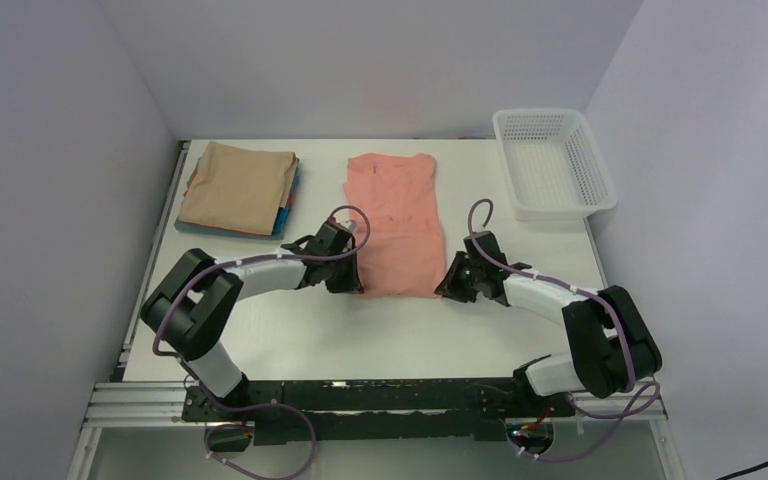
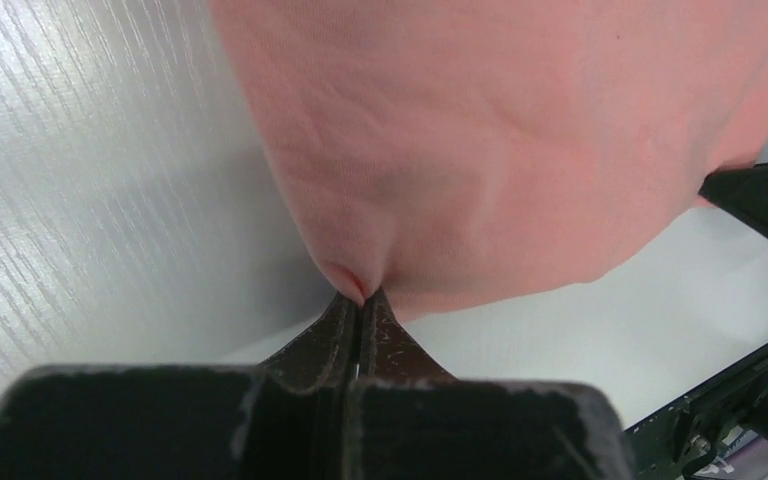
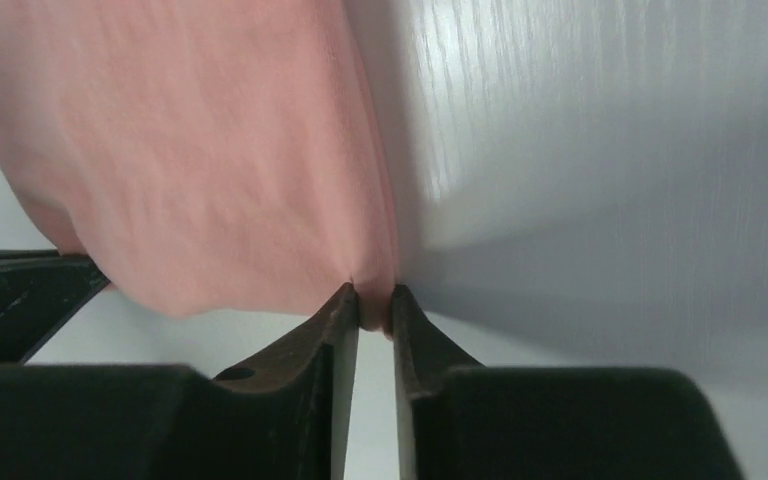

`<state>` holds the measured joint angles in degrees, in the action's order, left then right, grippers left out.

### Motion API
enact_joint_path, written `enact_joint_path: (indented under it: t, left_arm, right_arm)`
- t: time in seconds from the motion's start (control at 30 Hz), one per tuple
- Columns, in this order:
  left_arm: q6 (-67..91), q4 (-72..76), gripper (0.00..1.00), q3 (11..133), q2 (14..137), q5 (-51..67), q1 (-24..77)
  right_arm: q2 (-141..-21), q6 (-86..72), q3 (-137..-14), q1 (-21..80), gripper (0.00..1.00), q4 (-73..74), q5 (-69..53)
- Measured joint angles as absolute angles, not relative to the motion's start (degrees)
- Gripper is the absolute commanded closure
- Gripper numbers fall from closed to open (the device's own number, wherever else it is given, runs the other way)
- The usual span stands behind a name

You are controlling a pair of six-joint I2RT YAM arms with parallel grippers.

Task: Fold and stack the t-shirts
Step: Grab one side of the 2/3 rectangular tshirt with both arms, then fold the long partially folded tshirt into a neat square

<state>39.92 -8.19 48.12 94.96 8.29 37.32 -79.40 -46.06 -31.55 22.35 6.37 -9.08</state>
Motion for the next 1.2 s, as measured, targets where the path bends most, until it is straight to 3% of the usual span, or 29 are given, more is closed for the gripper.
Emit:
enact_joint_path:
  t: [0.1, 0.23, 0.4, 0.7, 0.93, 1.2]
  left_arm:
    - [39.9, -8.51, 1.0, 47.79, 94.3, 8.19, 37.82]
    - [39.86, -10.63, 1.0, 43.94, 89.62, 7.64, 39.92]
    - [39.92, -17.28, 1.0, 36.4, 75.05, 7.64, 44.18]
    - [40.25, -28.69, 1.0, 34.98, 49.93, 12.32, 49.84]
    - [42.44, -32.8, 1.0, 35.0, 44.03, 17.87, 50.57]
    - [43.16, -35.42, 1.0, 38.46, 43.24, 12.97, 49.89]
  right_arm:
    - [-79.22, -45.95, -31.4, 23.35, 1.0, 7.68, -9.06]
    - [-75.61, -45.04, -30.41, 24.53, 1.0, 12.49, -11.18]
    - [-63.75, -43.51, -28.42, 25.5, 1.0, 22.33, -18.59]
    - [-44.84, -41.71, -29.78, 26.63, 1.0, 38.28, -31.66]
    - [-39.16, -41.63, -33.78, 26.89, 1.0, 43.62, -36.03]
    - [-43.86, -41.6, -39.11, 26.89, 1.0, 39.83, -30.44]
